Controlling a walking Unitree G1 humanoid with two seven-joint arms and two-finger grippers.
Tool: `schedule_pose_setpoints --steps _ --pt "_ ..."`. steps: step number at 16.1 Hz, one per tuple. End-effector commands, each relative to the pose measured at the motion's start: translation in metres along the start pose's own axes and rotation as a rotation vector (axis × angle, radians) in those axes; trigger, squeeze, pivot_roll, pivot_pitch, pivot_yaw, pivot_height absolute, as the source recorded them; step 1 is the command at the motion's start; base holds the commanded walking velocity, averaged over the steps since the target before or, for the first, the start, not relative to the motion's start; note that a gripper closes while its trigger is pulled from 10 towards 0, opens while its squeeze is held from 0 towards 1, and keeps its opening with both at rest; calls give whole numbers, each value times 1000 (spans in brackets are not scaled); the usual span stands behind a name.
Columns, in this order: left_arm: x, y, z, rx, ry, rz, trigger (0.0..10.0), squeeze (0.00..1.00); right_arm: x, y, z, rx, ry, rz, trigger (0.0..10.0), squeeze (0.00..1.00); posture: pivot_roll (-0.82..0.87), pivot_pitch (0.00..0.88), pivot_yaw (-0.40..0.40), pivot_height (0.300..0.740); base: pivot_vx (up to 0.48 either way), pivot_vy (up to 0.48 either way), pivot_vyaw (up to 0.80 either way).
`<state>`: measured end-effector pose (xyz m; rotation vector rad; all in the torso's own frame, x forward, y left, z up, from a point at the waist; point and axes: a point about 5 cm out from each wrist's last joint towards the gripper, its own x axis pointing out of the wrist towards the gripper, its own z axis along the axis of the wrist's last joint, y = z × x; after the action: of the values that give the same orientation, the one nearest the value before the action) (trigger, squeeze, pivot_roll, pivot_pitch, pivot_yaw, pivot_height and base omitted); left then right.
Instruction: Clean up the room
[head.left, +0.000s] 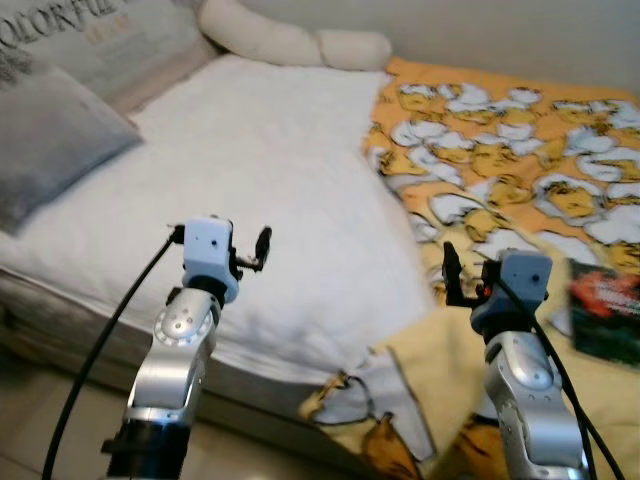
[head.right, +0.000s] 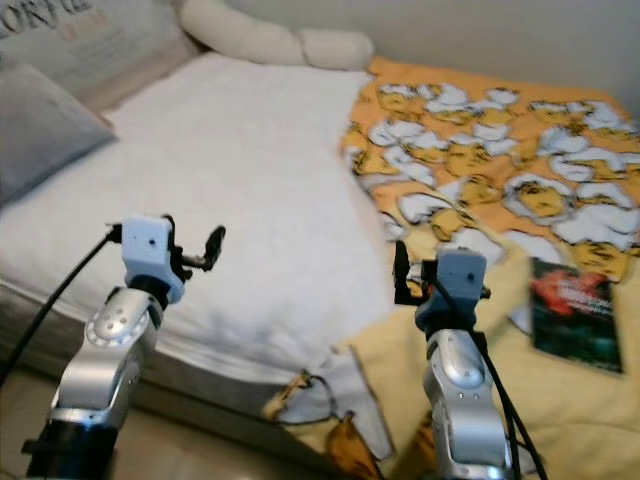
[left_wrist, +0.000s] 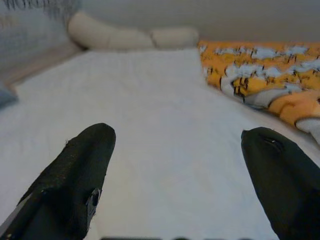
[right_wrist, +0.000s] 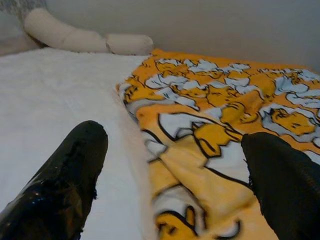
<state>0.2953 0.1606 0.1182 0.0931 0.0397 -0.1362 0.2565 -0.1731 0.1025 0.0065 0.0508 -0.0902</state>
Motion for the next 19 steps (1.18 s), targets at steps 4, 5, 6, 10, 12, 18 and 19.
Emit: schedule_pose_setpoints --steps 4,5,6,10,12,18,19 --pt "-1 4 0 7 4 15 10000 898 1 7 3 21 -4 45 10000 1000 -94 0 0 740 0 -480 0" --pt "-1 4 1 9 3 13 10000 898 1 7 2 23 -2 39 10000 1000 -92 0 0 740 0 -480 0" --pt "-1 4 1 11 3 12 10000 898 1 7 2 23 -1 37 10000 1000 -92 0 2 740 0 -480 0" --pt "-1 5 1 15 5 6 10000 898 0 8 1 23 5 41 10000 1000 -93 0 8 740 0 -480 0" --pt "-1 4 0 18 7 1 10000 898 0 9 0 22 9 55 10000 1000 -92 0 11 740 0 -480 0" --pt "-1 3 0 29 12 -13 10000 894 -3 14 -2 42 22 101 10000 1000 -94 0 17 740 0 -480 500" --pt "-1 3 -1 37 17 -19 10000 894 -3 11 -5 43 40 82 10000 1000 -95 0 17 740 0 -480 0"
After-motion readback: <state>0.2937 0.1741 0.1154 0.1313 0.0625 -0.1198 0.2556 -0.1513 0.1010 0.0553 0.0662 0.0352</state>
